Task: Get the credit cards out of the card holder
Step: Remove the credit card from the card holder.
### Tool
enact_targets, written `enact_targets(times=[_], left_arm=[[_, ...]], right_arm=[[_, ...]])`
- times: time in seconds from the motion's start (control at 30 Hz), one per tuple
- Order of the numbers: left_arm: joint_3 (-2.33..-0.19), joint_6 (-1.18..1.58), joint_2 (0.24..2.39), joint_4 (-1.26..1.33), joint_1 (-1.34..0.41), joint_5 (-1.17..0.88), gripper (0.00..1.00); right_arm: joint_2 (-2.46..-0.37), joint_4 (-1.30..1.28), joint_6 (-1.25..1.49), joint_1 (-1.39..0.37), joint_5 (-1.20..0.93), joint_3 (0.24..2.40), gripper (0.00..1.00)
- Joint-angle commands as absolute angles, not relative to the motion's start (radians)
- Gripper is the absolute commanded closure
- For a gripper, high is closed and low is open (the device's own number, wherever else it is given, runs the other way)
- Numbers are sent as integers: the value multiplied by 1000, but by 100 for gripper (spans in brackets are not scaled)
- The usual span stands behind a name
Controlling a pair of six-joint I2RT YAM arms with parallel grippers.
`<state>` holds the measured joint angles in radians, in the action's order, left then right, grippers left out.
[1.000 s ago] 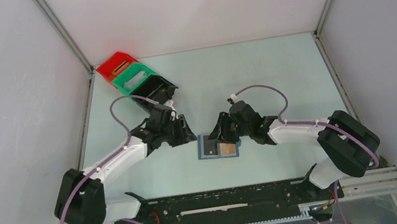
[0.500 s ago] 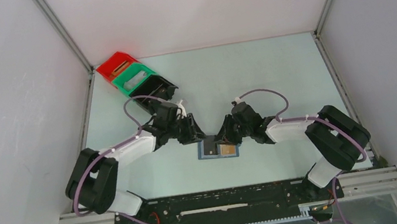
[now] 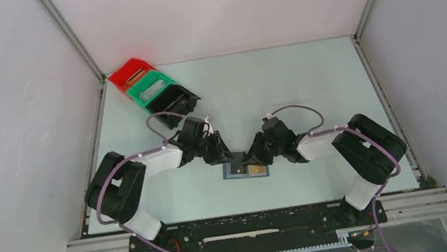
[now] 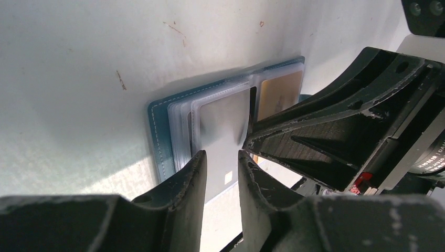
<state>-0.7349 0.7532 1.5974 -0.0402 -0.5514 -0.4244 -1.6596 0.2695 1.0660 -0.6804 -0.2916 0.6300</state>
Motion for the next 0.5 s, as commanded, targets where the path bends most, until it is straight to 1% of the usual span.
enact_targets(times=[0.0, 0.03, 0.17, 0.3, 0.47], left_arm=[[-731, 758, 1644, -18, -552, -421, 66], [-731, 756, 1650, -17, -552, -422, 67], [-731, 757, 1670, -18, -551, -415, 67], [-729, 767, 1687, -18, -545, -410, 67], [-726, 760, 1697, -16, -543, -418, 67]], right_arm=[[-1670, 331, 1088, -672, -301, 615, 74], [-1673, 333, 1090, -673, -303, 615, 76], [-1670, 360, 1106, -665, -308, 596, 89], [-1648, 375, 1112, -652, -310, 566, 100], [-1609, 383, 1109, -642, -306, 527, 100]])
